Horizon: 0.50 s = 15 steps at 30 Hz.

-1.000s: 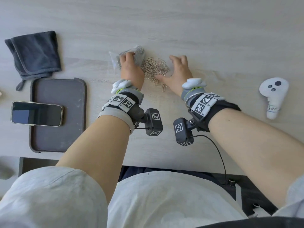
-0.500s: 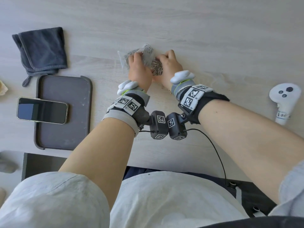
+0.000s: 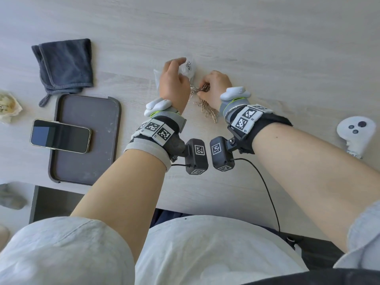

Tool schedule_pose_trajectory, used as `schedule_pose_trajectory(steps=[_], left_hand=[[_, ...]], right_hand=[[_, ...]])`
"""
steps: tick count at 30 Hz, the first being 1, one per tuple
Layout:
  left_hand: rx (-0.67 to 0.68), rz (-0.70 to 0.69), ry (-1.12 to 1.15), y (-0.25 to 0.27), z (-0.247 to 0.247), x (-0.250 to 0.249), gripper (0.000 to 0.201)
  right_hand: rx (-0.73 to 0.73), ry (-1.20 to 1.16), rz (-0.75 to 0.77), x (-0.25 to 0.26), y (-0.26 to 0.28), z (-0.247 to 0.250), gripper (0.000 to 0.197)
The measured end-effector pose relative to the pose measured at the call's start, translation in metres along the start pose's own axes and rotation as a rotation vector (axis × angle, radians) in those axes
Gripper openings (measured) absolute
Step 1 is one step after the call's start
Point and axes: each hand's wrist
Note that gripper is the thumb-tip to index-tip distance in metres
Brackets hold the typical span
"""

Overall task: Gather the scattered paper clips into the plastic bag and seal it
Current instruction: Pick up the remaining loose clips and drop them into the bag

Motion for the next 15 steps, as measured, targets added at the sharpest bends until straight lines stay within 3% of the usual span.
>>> schedule_pose_trajectory(steps=[5, 15], left_hand=[[-0.002, -0.030, 0.027, -0.002, -0.003, -0.012, 0.035], [0.124, -0.005, -0.073, 0.003, -0.016, -0.028, 0.046]], right_hand=[[-0.033, -0.053, -0.015, -0.003, 0.005, 0.010, 0.013], [-0.184, -0.276, -0.069, -0.015, 0.006, 0.038, 0.007]])
Point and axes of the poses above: each hand's wrist, its own y-axis away from the middle knuckle, its own z-axis out of the back of the hand, x = y × z, and after that the axes turned 6 degrees about -y, right-handed
